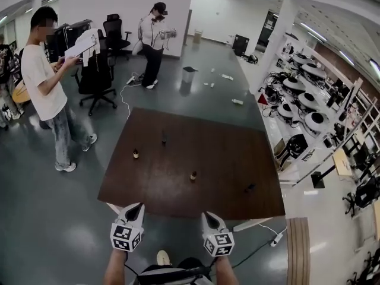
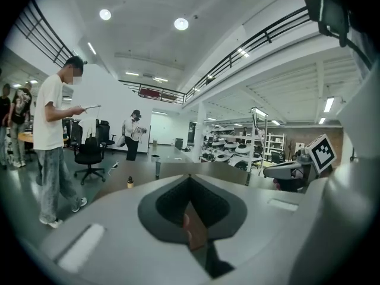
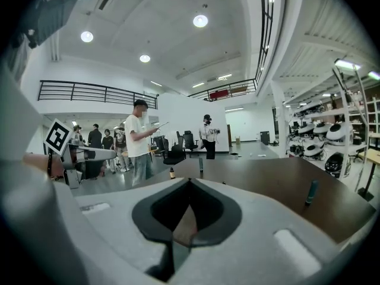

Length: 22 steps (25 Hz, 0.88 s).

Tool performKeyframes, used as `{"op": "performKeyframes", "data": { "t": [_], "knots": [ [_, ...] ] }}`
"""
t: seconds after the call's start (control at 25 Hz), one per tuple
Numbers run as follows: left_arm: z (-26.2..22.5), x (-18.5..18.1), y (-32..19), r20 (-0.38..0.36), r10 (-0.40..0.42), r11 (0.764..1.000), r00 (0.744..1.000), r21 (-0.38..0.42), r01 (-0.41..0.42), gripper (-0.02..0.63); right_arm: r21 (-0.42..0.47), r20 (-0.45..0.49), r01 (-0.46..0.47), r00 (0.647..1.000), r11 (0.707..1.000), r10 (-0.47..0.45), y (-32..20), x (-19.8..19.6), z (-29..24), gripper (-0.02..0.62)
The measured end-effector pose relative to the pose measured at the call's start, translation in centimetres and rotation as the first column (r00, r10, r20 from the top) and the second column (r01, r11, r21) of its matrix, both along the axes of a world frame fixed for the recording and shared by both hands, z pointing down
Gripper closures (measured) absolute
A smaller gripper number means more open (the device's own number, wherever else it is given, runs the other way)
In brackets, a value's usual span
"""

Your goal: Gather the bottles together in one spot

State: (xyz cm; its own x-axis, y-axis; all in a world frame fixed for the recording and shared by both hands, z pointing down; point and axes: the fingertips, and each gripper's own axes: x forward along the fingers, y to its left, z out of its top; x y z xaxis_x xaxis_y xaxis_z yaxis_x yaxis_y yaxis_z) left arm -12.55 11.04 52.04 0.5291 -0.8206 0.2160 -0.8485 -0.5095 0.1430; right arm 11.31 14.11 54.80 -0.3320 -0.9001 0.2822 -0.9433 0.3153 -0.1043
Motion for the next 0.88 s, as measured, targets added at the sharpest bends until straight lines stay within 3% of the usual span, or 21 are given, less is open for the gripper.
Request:
{"op": "performKeyframes", "data": {
  "t": [0.52, 0.88],
  "knots": [
    [1.8, 1.5, -3.8, -0.002, 0.02, 0.999, 1.0, -0.026, -0.02, 0.604, -0.014, -0.05, -0.005, 0.999, 1.0, 0.005, -4.3, 0.6, 0.7, 0.594],
    [3.5, 2.5, -7.8, 0.018, -0.008, 0.999, 1.0, -0.045, 0.009, 0.604, -0.021, -0.055, 0.042, 0.998, 0.999, -0.044, -9.7, 1.4, 2.7, 0.594]
  ]
}}
